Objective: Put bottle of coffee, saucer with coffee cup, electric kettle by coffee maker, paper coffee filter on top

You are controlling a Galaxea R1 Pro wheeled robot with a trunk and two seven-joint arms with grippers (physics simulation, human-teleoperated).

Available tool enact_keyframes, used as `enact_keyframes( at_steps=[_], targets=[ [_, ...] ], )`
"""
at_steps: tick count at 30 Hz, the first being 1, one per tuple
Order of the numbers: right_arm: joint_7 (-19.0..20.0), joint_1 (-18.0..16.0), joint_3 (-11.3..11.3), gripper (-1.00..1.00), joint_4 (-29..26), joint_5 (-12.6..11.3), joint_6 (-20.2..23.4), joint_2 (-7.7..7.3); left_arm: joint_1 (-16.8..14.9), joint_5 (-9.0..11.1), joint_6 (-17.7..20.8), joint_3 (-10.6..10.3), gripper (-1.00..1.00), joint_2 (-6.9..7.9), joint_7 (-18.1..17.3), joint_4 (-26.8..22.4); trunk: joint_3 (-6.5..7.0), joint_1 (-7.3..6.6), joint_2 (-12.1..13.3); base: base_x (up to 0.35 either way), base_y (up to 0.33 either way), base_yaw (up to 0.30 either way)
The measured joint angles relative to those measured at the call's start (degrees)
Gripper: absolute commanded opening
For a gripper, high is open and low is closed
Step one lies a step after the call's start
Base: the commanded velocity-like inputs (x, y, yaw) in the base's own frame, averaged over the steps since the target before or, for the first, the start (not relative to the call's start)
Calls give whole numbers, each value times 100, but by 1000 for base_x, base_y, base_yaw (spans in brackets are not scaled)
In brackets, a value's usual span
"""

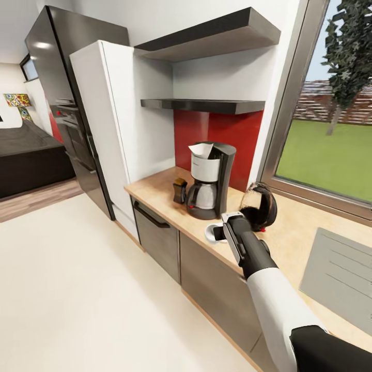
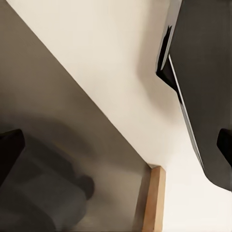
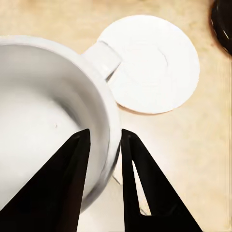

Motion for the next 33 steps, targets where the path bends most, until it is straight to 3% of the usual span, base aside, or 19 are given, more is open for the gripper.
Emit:
enact_keyframes(
  at_steps=[13, 21, 27, 33],
  targets=[
    [-1, 0, -4, -100, -10, -7, 8, 0, -1, 2, 0, 0, 100, 16, 0, 1, 0, 0, -1, 11, 8, -261],
    [-1, 1, -116, -100, -1, 6, 9, -2, 0, 2, 0, 8, 100, 28, 2, 0, 0, -2, -1, 214, 211, -256],
    [-12, -1, -354, -100, 2, 2, 13, -4, 1, 2, 0, 4, 100, 4, 6, -1, 0, 0, -1, 117, 101, -56],
    [-15, 0, -386, -100, 14, -7, 12, -6, 1, 2, 0, 2, 100, -4, 10, -1, 0, -1, -1, 56, 99, -2]
  ],
)
